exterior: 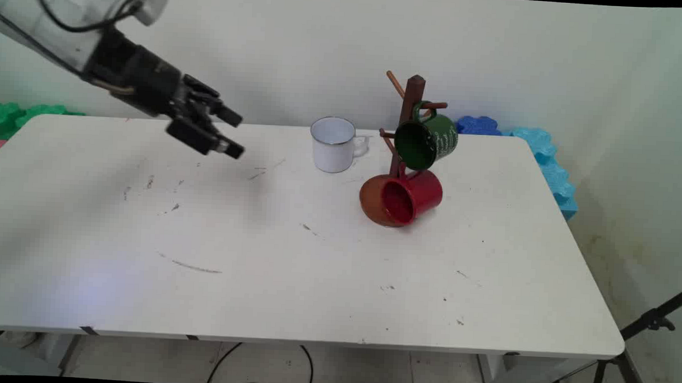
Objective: Pick up the green mug from the rack
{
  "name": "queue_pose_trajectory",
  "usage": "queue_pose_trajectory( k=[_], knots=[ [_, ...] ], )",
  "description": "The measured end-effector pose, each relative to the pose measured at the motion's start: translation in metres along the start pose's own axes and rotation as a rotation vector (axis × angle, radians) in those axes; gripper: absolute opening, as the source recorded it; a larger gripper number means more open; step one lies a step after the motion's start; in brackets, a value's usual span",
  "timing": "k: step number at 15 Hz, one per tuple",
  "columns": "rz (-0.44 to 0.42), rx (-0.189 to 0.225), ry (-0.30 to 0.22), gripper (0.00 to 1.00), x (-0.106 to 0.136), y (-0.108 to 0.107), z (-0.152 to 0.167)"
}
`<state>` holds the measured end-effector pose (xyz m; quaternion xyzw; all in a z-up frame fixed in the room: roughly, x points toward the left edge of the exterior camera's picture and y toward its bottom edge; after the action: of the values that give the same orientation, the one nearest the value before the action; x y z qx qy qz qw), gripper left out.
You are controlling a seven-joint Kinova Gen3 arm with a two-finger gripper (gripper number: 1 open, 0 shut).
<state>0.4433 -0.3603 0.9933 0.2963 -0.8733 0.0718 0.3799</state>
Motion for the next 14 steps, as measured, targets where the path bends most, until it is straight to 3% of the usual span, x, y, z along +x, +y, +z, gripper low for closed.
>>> queue_pose_trajectory(
  k=[14],
  knots=[
    [-0.159, 0.060, 0.053, 1.00, 0.064, 0.064, 0.123]
  ],
)
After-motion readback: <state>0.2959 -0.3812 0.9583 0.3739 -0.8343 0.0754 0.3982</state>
